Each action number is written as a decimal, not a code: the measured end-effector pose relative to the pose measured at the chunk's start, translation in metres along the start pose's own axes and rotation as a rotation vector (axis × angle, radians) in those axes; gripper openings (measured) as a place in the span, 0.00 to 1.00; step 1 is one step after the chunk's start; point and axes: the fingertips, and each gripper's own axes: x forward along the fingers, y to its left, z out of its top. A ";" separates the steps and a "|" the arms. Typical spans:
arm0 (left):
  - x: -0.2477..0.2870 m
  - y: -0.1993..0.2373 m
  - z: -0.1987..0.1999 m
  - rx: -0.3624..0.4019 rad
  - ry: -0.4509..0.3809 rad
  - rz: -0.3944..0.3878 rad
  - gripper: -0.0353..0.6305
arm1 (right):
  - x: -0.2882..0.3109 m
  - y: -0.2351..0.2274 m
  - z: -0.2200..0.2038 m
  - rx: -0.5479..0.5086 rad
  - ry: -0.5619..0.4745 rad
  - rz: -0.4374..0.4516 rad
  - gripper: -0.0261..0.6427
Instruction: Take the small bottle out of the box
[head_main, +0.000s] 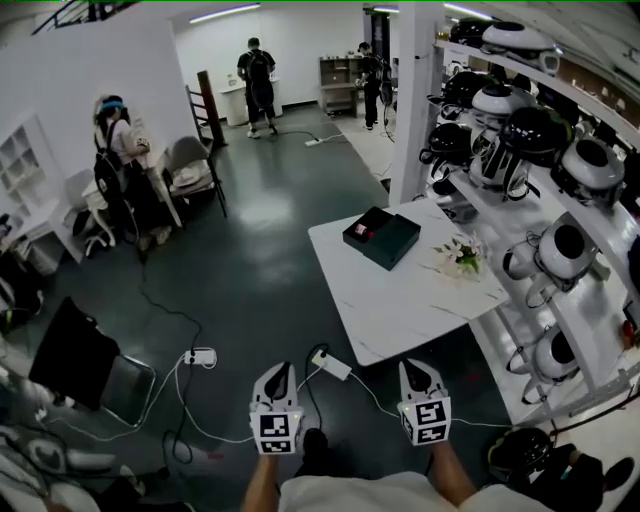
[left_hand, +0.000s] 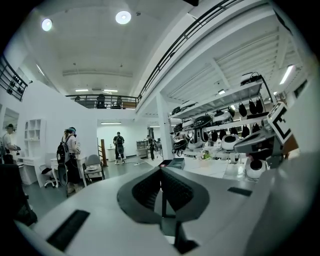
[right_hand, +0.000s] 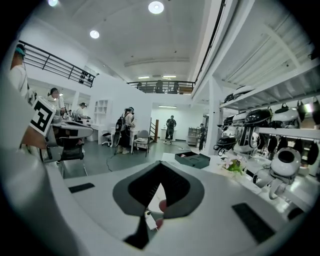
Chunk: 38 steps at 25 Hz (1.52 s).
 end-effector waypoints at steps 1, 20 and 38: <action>0.012 0.010 0.003 0.001 -0.004 -0.008 0.08 | 0.012 0.001 0.005 -0.003 0.003 -0.009 0.07; 0.160 0.150 0.017 0.008 -0.027 -0.139 0.08 | 0.181 0.035 0.065 -0.012 0.040 -0.126 0.07; 0.270 0.174 0.010 0.004 -0.007 -0.165 0.08 | 0.281 -0.007 0.058 -0.012 0.094 -0.133 0.07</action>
